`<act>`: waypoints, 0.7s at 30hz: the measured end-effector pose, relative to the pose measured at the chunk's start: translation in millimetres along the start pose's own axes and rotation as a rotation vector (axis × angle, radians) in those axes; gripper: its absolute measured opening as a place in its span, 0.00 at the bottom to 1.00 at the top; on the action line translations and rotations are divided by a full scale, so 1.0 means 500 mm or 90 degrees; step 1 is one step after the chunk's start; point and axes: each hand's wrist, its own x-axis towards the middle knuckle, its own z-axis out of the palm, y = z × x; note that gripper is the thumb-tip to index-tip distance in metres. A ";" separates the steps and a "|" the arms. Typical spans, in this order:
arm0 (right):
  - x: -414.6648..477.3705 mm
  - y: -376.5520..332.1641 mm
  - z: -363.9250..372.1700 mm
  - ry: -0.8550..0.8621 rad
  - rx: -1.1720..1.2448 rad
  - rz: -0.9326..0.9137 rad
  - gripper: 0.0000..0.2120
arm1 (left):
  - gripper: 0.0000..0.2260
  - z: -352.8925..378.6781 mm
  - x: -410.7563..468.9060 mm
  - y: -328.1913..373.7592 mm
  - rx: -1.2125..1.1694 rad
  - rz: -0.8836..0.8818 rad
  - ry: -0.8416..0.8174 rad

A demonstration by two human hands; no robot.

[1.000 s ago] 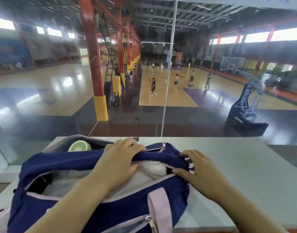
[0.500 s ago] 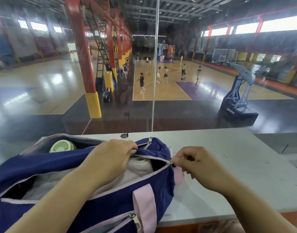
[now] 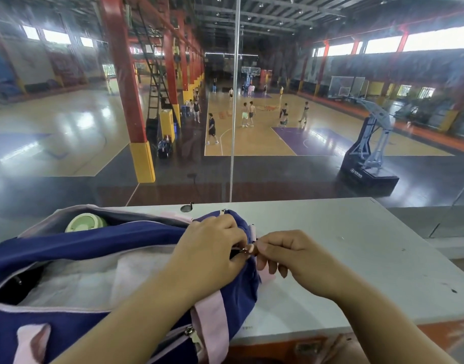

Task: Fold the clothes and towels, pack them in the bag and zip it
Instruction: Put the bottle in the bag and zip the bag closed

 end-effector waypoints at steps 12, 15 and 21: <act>0.023 0.031 0.059 0.138 -0.332 -0.174 0.11 | 0.13 0.020 -0.019 0.025 -0.076 -0.132 0.131; 0.023 0.034 0.074 0.196 -0.372 -0.192 0.10 | 0.09 0.013 -0.034 0.024 -0.013 -0.153 0.126; 0.014 0.036 0.074 0.253 -0.405 -0.142 0.08 | 0.06 -0.019 -0.076 -0.003 -0.017 -0.230 0.157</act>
